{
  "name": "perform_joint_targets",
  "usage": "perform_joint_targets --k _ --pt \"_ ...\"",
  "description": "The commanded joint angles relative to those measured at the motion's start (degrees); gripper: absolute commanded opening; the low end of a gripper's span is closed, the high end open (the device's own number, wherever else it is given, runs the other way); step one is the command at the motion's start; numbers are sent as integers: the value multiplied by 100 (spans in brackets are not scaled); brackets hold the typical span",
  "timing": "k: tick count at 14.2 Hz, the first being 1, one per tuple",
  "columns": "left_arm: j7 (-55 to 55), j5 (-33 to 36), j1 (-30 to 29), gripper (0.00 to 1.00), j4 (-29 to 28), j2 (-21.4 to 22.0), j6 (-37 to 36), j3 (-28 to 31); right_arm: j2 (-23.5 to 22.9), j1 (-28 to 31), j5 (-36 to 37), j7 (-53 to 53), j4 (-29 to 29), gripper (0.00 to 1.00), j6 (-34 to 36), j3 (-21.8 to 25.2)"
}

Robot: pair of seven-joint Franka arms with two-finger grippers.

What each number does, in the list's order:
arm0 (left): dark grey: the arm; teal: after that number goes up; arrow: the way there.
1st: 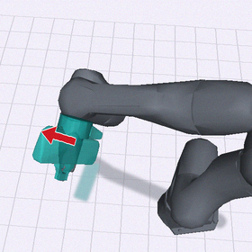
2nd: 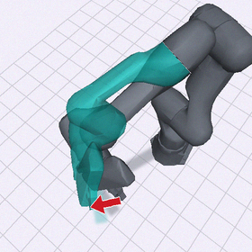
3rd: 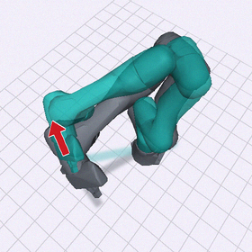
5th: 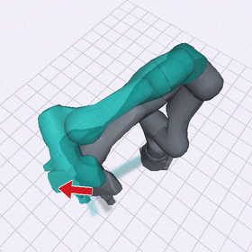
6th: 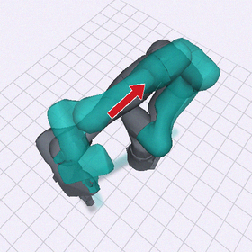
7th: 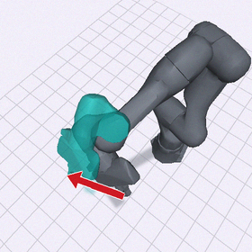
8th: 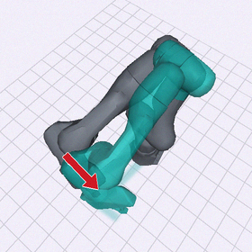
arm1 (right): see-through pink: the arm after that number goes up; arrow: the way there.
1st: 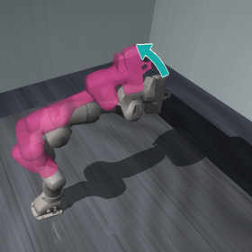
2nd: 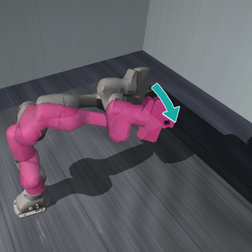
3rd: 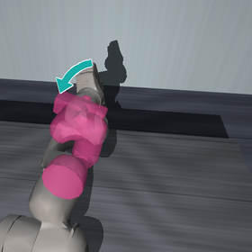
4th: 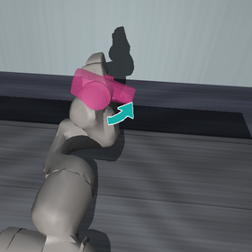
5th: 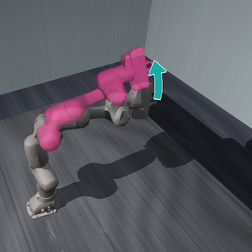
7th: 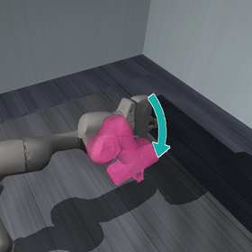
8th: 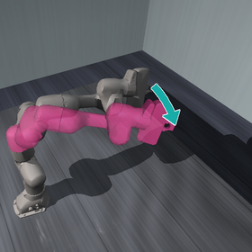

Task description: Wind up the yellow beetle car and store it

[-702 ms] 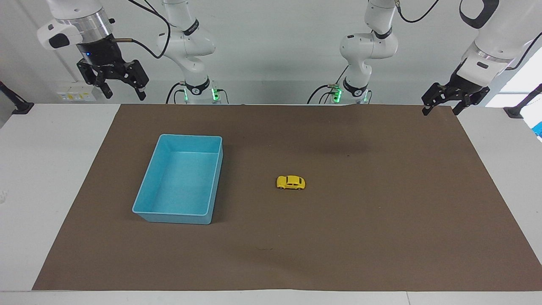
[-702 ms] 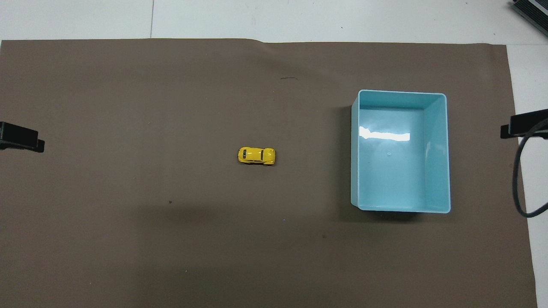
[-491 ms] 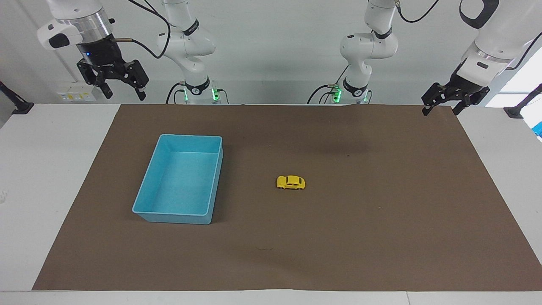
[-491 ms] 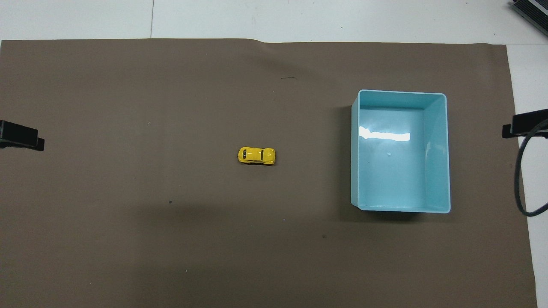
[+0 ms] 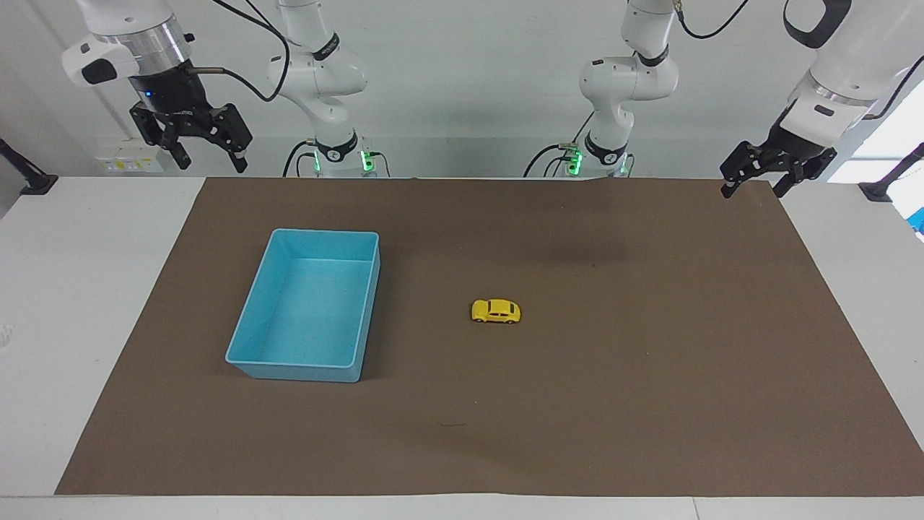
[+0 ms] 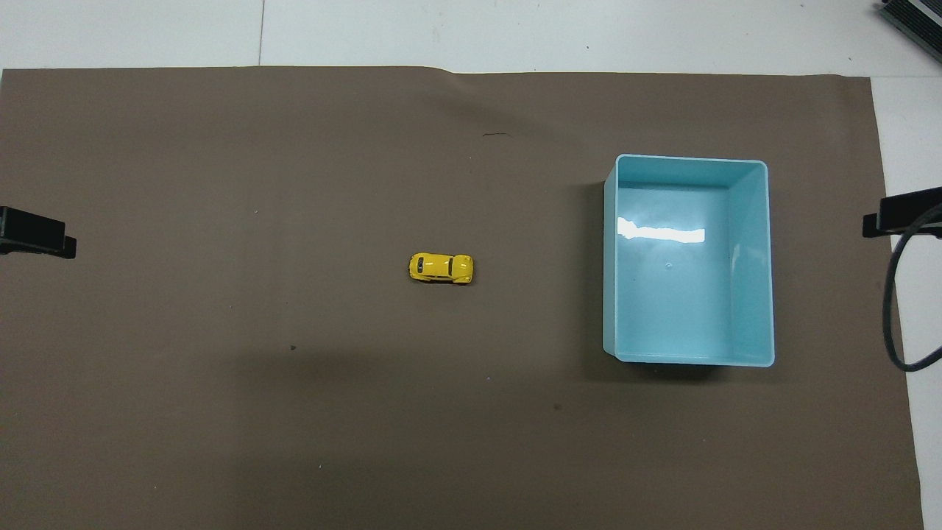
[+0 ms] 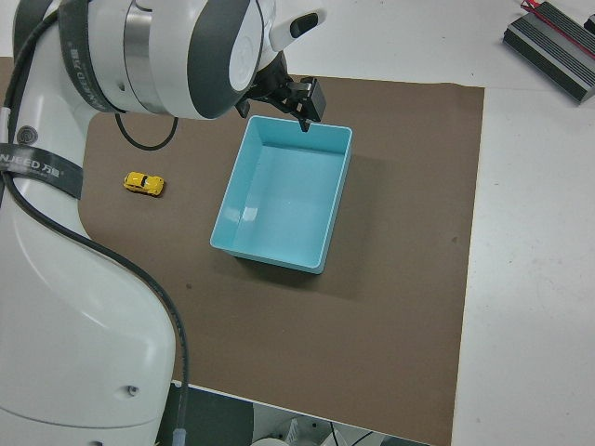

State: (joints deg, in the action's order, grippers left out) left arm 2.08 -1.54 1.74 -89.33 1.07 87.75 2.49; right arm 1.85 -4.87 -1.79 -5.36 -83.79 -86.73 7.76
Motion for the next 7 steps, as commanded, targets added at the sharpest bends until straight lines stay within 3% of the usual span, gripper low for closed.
perform_joint_targets --k 1,7 --pt "3 -75 -34 100 -5 43 40 -21 140 39 -23 -79 -190 100 -151 -37" --pt "-6 -83 1 100 -40 60 23 -47 140 39 -14 -88 -173 100 -151 -37"
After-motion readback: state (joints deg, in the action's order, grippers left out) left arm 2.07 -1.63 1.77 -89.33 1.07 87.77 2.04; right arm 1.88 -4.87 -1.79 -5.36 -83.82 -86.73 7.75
